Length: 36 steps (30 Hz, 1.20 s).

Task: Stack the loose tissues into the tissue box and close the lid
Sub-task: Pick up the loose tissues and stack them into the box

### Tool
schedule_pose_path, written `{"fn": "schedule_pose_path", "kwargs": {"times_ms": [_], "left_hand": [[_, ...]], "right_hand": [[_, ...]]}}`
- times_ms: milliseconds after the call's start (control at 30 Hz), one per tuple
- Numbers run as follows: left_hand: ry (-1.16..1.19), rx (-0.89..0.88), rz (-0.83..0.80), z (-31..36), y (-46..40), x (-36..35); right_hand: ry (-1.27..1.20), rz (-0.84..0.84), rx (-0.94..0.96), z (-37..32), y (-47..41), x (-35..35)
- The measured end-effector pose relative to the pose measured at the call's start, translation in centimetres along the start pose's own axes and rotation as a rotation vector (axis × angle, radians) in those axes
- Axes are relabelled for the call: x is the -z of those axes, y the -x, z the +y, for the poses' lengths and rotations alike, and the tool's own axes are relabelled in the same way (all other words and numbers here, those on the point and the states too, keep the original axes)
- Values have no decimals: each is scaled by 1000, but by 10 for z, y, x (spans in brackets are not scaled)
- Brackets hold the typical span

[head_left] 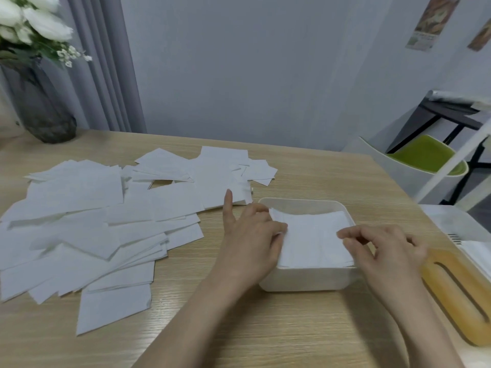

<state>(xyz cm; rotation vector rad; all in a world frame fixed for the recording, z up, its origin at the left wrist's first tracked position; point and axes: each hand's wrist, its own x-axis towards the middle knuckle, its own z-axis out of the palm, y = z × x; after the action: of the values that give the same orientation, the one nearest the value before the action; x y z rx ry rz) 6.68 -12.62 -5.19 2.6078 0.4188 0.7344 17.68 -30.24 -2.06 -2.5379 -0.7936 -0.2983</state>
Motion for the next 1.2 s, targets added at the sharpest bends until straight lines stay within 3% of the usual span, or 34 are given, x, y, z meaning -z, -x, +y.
{"fn": "schedule_pose_path", "kwargs": {"times_ms": [367, 667, 933, 1200], "left_hand": [[-134, -79, -98, -5, -1, -1], [-28, -83, -81, -11, 2, -2], [-47, -260, -81, -16, 5, -1], [-105, -321, -87, -17, -1, -5]], "right_hand": [[52, -121, -18, 3, -6, -3], [134, -72, 67, 4, 1, -5], [94, 9, 199, -3, 12, -10], [130, -106, 128, -7, 18, -14]]}}
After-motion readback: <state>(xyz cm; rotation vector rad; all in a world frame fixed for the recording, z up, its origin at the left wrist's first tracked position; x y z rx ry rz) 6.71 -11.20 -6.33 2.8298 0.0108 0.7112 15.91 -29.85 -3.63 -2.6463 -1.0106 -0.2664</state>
